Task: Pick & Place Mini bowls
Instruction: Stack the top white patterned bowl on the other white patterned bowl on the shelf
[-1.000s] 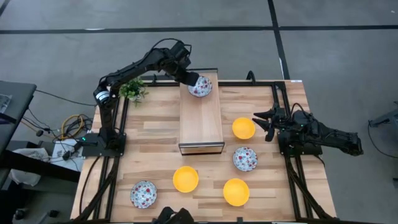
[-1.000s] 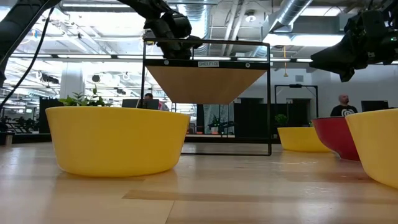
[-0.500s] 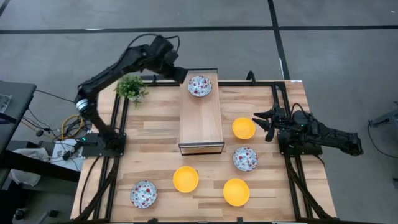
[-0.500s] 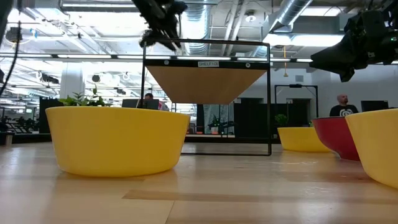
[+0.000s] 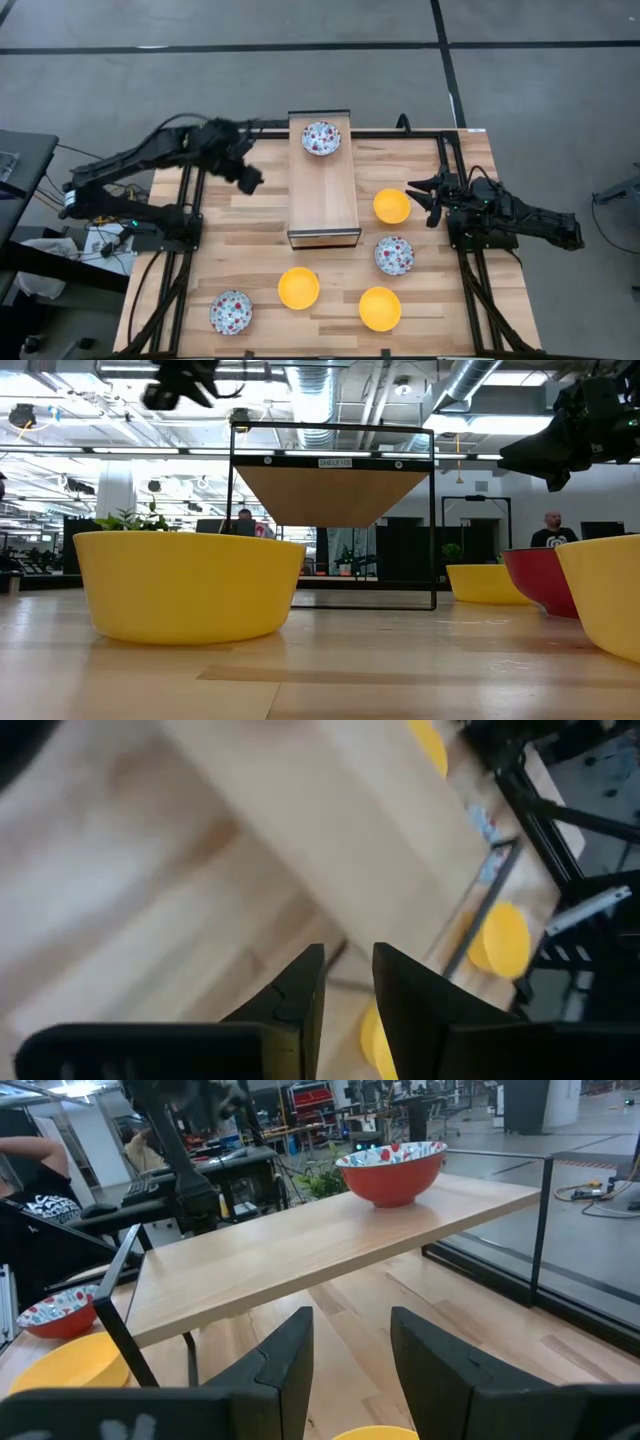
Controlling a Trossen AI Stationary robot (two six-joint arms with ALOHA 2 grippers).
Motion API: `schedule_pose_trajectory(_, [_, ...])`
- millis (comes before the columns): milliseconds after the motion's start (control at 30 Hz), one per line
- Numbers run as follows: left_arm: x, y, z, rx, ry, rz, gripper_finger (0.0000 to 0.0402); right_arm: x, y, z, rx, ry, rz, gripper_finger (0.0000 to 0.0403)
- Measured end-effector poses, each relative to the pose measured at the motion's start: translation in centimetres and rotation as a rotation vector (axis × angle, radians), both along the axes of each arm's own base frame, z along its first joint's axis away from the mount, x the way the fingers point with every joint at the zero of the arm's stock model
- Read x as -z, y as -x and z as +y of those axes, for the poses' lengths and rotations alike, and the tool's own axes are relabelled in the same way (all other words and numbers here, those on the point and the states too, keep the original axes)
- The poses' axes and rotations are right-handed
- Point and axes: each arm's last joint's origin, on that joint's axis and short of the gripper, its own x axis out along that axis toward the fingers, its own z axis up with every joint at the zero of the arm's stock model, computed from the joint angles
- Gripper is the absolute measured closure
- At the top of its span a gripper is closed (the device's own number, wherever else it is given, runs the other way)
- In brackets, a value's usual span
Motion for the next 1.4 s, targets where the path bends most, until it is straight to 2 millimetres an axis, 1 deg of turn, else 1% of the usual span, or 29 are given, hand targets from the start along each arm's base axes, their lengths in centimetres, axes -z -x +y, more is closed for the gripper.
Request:
schedule_pose_trajectory(167, [1.7,2.2,-2.3,-0.030,0.104,0.006,0.0315,0.0,0.0,0.0,0.001,0.000,0.000,0.0278])
schedule_pose_trajectory(333, [3.1,3.3,-4.0,-0.012,0.171,0.030,0.0315,0.0,0.0,0.0,0.001,0.000,0.000,0.0278])
schedule_pose_trajectory(467, [3.9,3.4,-5.3,0.036,0.196,0.058,0.0315,0.0,0.0,0.0,0.001,-0.002,-0.003,0.0278])
schedule_pose_trajectory(567, [4.4,3.4,-6.1,0.083,0.196,0.078,0.0315,-0.1,0.0,0.0,0.004,-0.036,-0.028,0.0278])
schedule_pose_trajectory(733, [5.2,3.5,-7.3,0.114,0.221,0.117,0.0316,-0.3,0.0,0.0,0.011,-0.126,-0.075,0.0278])
schedule_pose_trajectory(867, [5.6,3.6,-8.0,0.126,0.242,0.137,0.0316,-0.7,0.0,0.0,0.014,-0.231,-0.147,0.0278])
schedule_pose_trajectory(1000, [6.2,3.7,-8.6,0.133,0.195,0.146,0.0316,-1.0,0.0,0.0,0.015,-0.383,-0.229,0.0278])
schedule_pose_trajectory(1100, [7.3,3.8,-8.8,0.127,0.122,0.170,0.0316,-1.3,0.0,0.0,0.015,-0.455,-0.277,0.0278])
schedule_pose_trajectory(1200, [8.4,3.9,-9.1,0.144,0.061,0.183,0.0316,-1.8,0.0,0.0,-0.002,-0.450,-0.329,0.0278])
schedule_pose_trajectory(1333, [9.9,3.8,-9.4,0.159,0.042,0.185,0.0317,-2.9,0.1,0.2,-0.049,-0.410,-0.425,0.0278])
schedule_pose_trajectory(1400, [10.6,3.6,-9.6,0.193,0.025,0.166,0.0317,-3.4,0.2,0.4,-0.095,-0.378,-0.456,0.0278])
